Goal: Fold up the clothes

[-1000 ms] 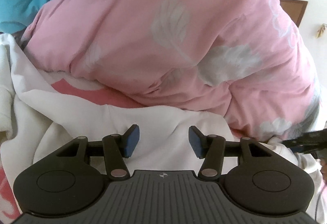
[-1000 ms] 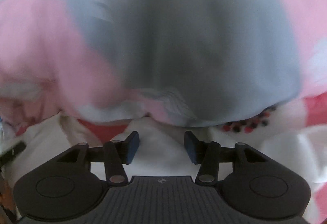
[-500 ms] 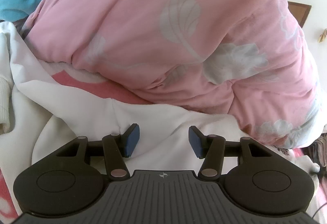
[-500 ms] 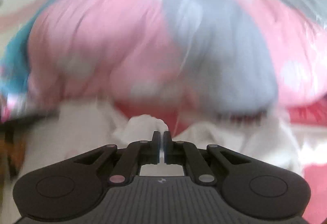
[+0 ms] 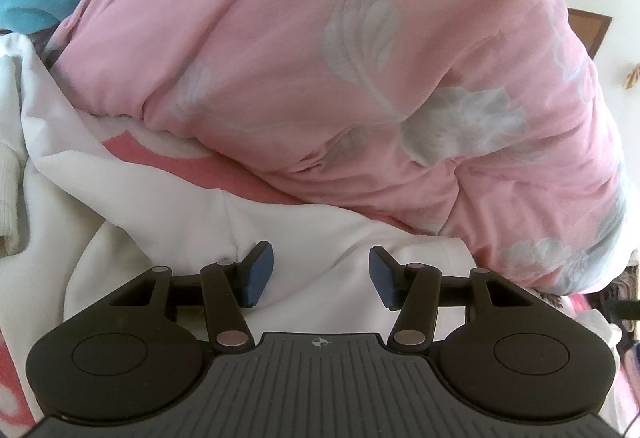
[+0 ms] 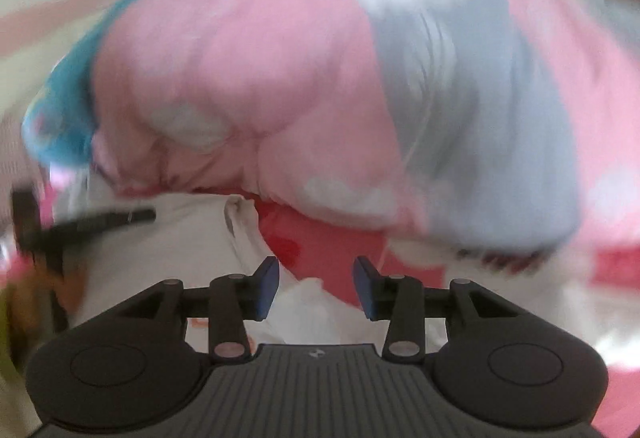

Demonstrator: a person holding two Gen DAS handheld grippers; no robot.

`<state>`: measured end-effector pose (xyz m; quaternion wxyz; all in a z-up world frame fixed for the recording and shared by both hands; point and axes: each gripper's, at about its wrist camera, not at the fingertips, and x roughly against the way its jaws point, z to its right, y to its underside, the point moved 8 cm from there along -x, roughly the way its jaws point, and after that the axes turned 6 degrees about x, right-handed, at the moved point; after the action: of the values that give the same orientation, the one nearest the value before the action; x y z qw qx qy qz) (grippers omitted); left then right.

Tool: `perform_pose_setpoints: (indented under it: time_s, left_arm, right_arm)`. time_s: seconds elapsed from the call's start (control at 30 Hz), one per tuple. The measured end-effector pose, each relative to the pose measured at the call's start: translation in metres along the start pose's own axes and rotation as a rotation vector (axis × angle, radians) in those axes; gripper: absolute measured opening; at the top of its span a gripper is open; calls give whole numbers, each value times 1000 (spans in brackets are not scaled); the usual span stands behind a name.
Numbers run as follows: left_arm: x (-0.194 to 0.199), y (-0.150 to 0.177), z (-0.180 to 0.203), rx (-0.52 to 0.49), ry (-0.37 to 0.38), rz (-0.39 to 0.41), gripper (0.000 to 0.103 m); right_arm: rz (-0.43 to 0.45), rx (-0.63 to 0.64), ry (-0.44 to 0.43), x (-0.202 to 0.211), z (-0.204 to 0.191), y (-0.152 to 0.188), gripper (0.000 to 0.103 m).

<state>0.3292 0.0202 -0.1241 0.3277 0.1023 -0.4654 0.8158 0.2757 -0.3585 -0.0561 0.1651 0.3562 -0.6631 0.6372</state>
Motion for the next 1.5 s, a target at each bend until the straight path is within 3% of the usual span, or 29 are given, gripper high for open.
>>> perform_pose_setpoints:
  time_s: [0.07,0.17,0.23,0.3,0.43,0.53,0.77,0.97,1.07,1.13,1.3,1.37,1.43,1.5]
  left_arm:
    - [0,0,0,1,0,0,53]
    - [-1,0,0,3,1,0,53]
    - [-1,0,-1,4,1,-1,53]
    - [-1,-1,-1,5,1,-1,53]
    - [-2,-1,-1,7,2,-1,53]
    - [-3,-1,-1,9,2,-1,53]
    - [-3,-1,-1,7,0,0,53]
    - [-2,-1,-1,8,0,2,53]
    - [-2,-3,-3,14,2,5,53]
    - [-2,-3,-3,19,3,8,53]
    - [0,-4,-3,26,-4,22,53]
    - [2,-6,-4,30,-10,33,53]
    - [3,-7,-5,34,-16,44,53]
    - [4,-8,-6,38,-22,55,53]
  right_arm:
    - [-95,-71,-49,-27,7,4,43]
    - [-198,-93,-54,-55,12,20,43]
    - [-236,-81,-82,-61,9,29,27]
    - [-232,-40,-68,-59,5,29,8]
    - [-84,96,74,-50,0,-3,6]
    - [-3,216,242,-61,7,-21,6]
    - [-102,205,291,-119,24,-3,6]
    - [-38,211,351,-145,31,-8,6]
    - [-42,227,385,-141,25,-8,8]
    - [-70,190,394,-125,24,-9,26]
    - [16,87,411,-56,14,-14,46]
    - [60,43,352,-40,-3,-18,46]
    - [49,-29,185,-47,-30,-21,41]
    - [19,-69,79,-68,-58,-25,34]
